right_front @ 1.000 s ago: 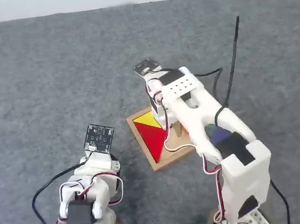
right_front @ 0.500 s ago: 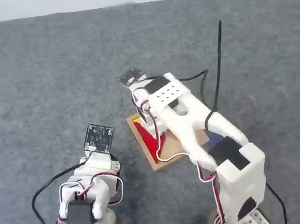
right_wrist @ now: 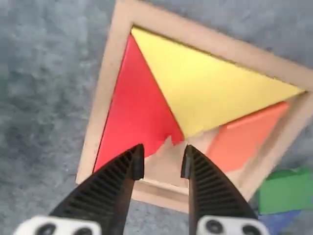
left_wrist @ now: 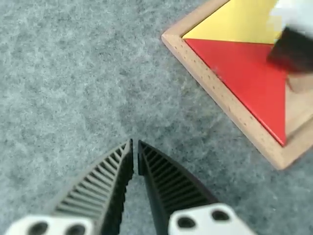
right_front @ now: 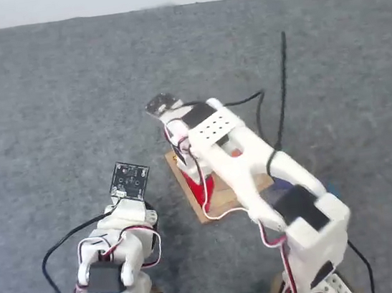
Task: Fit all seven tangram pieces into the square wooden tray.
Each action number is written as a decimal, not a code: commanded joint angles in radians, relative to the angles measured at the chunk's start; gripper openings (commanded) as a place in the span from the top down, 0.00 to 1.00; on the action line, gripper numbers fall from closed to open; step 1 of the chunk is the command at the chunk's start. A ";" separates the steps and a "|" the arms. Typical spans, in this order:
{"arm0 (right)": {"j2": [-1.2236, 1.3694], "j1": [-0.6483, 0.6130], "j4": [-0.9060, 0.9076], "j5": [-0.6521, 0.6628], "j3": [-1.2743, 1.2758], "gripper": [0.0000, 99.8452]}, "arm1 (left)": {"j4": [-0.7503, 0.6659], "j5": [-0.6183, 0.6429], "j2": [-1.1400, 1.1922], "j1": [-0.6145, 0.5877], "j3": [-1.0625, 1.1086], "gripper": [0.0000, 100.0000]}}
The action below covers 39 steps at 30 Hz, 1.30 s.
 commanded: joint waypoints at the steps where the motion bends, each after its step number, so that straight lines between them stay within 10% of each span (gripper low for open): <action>1: -0.168 0.004 -0.054 -0.003 0.048 0.87 | 0.003 -0.002 -0.015 -0.002 -0.010 0.98; 15: -0.579 -0.027 -0.444 0.078 0.709 0.88 | 0.003 -0.002 -0.015 0.000 -0.010 0.98; 39: -0.245 0.128 -0.450 0.107 0.523 0.98 | 0.003 -0.002 -0.015 -0.002 -0.010 0.98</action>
